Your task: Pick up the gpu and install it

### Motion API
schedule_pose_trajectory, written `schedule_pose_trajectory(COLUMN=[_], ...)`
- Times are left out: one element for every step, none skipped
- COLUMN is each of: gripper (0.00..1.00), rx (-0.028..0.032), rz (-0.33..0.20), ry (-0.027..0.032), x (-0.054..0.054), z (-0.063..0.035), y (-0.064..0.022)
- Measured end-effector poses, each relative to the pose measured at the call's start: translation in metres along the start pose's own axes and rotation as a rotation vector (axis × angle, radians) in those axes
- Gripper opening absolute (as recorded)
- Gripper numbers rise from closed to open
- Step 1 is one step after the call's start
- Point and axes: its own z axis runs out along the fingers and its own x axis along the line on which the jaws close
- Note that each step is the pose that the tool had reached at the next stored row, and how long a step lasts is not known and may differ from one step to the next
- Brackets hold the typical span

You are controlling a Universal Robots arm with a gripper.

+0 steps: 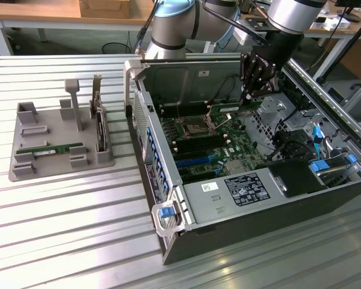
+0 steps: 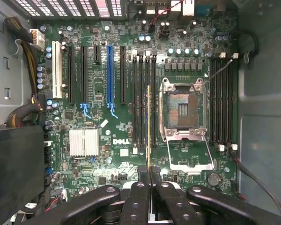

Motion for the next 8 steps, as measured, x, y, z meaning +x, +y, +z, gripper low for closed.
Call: schedule_pose_trajectory(gripper=[0.12, 0.12, 0.12, 0.12, 0.12, 0.12, 0.12, 0.12], rx=[0.0000, 0.0000, 0.0000, 0.0000, 0.0000, 0.0000, 0.0000, 0.0000], rz=[0.000, 0.000, 0.000, 0.000, 0.000, 0.000, 0.000, 0.000], ry=[0.0000, 0.0001, 0.0001, 0.0000, 0.0000, 0.0000, 0.0000, 0.0000], x=[0.0001, 0.0001, 0.0002, 0.0002, 0.0003, 0.0004, 0.0005, 0.0006], z=[0.0006, 0.0009, 0.0011, 0.0015, 0.0018, 0.0023, 0.0029, 0.0033], y=[0.0000, -0.0001, -0.0001, -0.0001, -0.0001, -0.0001, -0.0001, -0.0002])
